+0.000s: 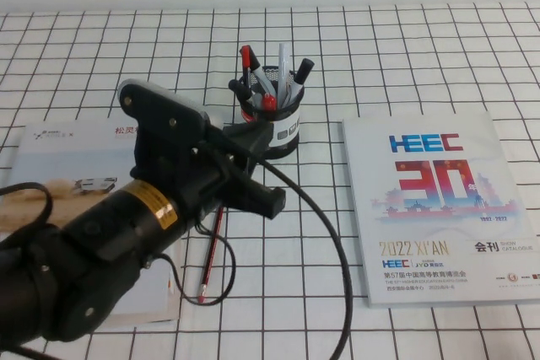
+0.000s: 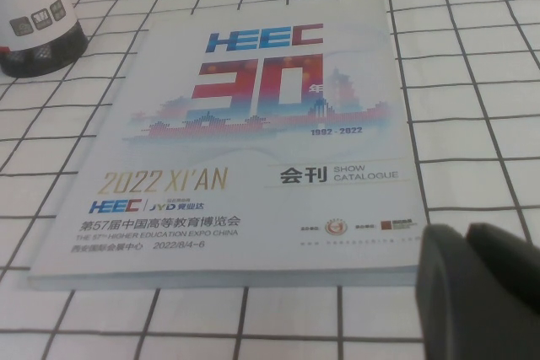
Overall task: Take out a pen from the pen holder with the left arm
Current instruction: 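Take a marker out of the pen holder and lay it on the table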
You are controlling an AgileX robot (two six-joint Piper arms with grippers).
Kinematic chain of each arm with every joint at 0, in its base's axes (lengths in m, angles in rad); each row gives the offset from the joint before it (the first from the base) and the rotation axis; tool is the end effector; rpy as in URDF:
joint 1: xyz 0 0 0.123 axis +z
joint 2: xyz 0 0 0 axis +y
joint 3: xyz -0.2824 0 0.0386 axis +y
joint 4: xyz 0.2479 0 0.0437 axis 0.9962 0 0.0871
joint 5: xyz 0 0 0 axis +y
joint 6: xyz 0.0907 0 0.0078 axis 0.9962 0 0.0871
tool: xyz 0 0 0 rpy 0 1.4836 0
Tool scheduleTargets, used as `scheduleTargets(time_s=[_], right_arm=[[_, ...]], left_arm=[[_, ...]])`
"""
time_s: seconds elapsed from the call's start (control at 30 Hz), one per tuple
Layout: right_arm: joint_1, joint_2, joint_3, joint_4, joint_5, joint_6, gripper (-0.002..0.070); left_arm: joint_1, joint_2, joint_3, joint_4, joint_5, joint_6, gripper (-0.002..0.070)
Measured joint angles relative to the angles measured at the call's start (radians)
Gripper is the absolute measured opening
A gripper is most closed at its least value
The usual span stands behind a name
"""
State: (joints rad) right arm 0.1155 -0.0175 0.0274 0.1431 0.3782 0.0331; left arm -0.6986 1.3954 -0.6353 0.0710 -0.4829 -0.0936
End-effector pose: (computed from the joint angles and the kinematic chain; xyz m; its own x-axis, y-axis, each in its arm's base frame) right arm 0.0513 0.0108 0.1711 -0.3144 0.1299 -0.9404 -0.1147 0.9782 0.1734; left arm 0.2185 -0.1874 0.2513 -0.1658 0.0992 -0.9812 0.6628 0.7479 -0.0364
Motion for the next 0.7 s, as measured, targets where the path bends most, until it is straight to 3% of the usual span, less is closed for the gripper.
scheduleTargets(time_s=[0.2,0.37,0.5,0.7], right_arm=[[0.000,0.000,0.000,0.000,0.000,0.000,-0.0015],[0.000,0.000,0.000,0.000,0.000,0.000,-0.0015],[0.000,0.000,0.000,0.000,0.000,0.000,-0.0015],[0.000,0.000,0.000,0.000,0.000,0.000,-0.0015]], left_arm=[[0.000,0.081,0.000,-0.011,-0.231,0.049,0.0034],[0.000,0.153,0.000,-0.083,-0.299,0.078,0.0201],[0.000,0.211,0.000,-0.218,-0.367,0.087,0.0342],[0.004,0.289,0.000,-0.244,-0.458,0.103,0.0385]])
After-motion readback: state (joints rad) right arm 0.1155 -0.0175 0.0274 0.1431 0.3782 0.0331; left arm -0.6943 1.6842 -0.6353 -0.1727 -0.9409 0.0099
